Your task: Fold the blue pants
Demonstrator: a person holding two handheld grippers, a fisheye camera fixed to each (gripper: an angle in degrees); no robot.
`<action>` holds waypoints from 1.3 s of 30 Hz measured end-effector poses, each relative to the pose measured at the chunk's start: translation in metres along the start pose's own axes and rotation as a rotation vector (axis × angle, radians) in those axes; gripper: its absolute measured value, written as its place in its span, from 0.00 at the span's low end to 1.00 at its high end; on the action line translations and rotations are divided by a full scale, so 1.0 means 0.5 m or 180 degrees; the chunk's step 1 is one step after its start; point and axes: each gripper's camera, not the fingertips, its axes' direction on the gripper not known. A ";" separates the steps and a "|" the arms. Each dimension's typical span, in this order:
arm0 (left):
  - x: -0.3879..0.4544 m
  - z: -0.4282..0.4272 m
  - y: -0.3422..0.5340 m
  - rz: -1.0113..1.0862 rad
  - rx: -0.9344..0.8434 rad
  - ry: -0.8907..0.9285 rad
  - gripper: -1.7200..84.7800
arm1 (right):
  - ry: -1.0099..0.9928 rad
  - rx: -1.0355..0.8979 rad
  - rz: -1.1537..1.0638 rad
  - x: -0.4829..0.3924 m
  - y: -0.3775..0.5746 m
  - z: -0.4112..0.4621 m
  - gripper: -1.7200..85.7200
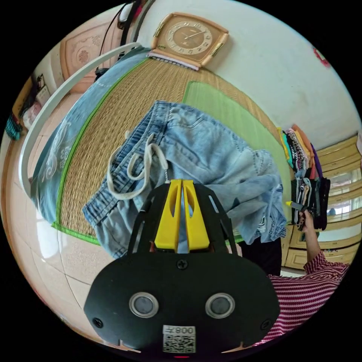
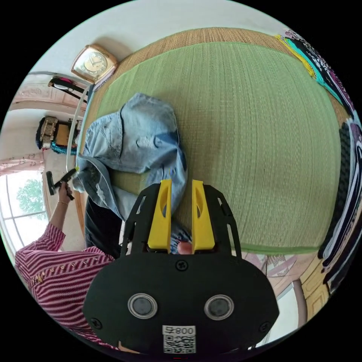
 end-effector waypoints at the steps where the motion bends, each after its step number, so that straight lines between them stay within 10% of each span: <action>1: 0.005 0.006 -0.009 0.0031 -0.0024 0.0042 0.02 | -0.0048 -0.0060 0.0057 0.002 0.032 0.010 0.12; 9: 0.034 0.104 -0.056 0.0245 -0.0572 -0.0147 0.02 | -0.0641 -0.0352 0.0274 -0.010 0.043 0.044 0.05; 20: -0.046 0.073 -0.019 0.0153 -0.0584 0.0229 0.02 | 0.0817 0.0576 -0.0478 -0.153 -0.049 -0.566 0.04; 25: -0.066 0.074 0.012 0.0195 -0.0625 0.0222 0.02 | 0.1288 0.0467 0.0082 -0.029 -0.068 -0.552 0.06; 39: -0.098 0.022 0.093 0.0398 -0.0386 0.1040 0.03 | -0.0870 0.0128 0.1117 0.301 0.393 -0.197 0.14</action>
